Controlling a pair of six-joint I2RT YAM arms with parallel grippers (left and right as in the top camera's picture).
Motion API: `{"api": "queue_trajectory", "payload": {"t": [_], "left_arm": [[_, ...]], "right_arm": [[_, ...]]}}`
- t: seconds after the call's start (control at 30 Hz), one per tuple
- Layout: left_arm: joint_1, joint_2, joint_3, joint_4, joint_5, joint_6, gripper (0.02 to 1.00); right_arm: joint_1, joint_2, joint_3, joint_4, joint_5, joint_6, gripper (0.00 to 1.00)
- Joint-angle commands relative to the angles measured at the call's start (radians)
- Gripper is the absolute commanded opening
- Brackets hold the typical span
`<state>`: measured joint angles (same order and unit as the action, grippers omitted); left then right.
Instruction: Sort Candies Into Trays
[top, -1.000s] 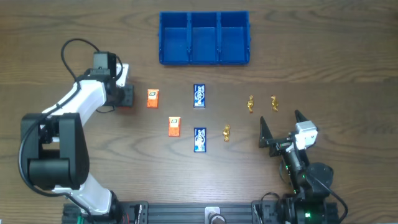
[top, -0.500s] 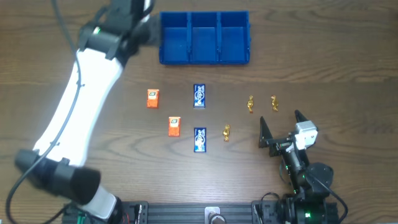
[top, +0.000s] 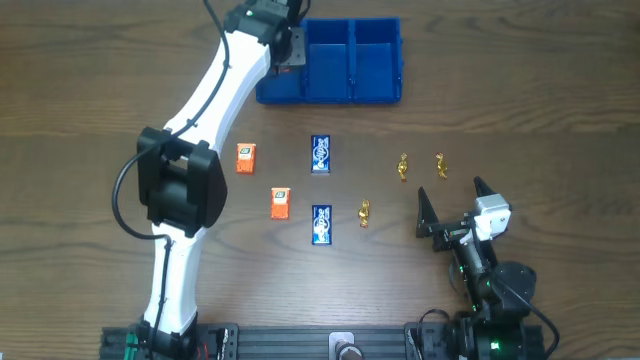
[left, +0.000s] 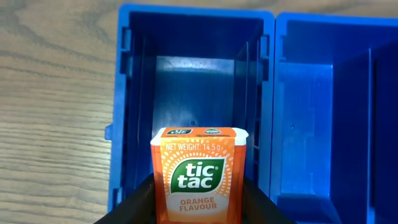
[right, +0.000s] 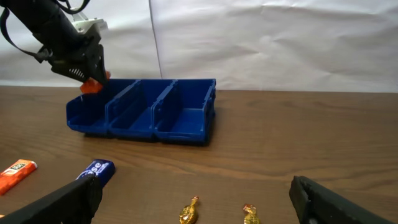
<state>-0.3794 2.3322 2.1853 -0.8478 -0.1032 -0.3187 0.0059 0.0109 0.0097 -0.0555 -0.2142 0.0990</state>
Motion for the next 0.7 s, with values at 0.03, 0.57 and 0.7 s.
{"api": "queue_trajectory", "payload": {"t": [0.03, 0.57, 0.7], "left_arm": [[0.027, -0.015, 0.032, 0.008, 0.008, -0.015, 0.358], [0.026, -0.509, -0.367, 0.114, 0.015, 0.027, 1.000], [0.000, -0.747, -0.766, 0.240, 0.016, 0.027, 1.000]], "right_arm": [[0.005, -0.007, -0.002, -0.002, -0.008, 0.008, 0.998], [0.005, -0.007, -0.002, -0.002, -0.008, 0.008, 0.998], [0.005, -0.007, -0.002, -0.002, -0.008, 0.008, 0.998]]}}
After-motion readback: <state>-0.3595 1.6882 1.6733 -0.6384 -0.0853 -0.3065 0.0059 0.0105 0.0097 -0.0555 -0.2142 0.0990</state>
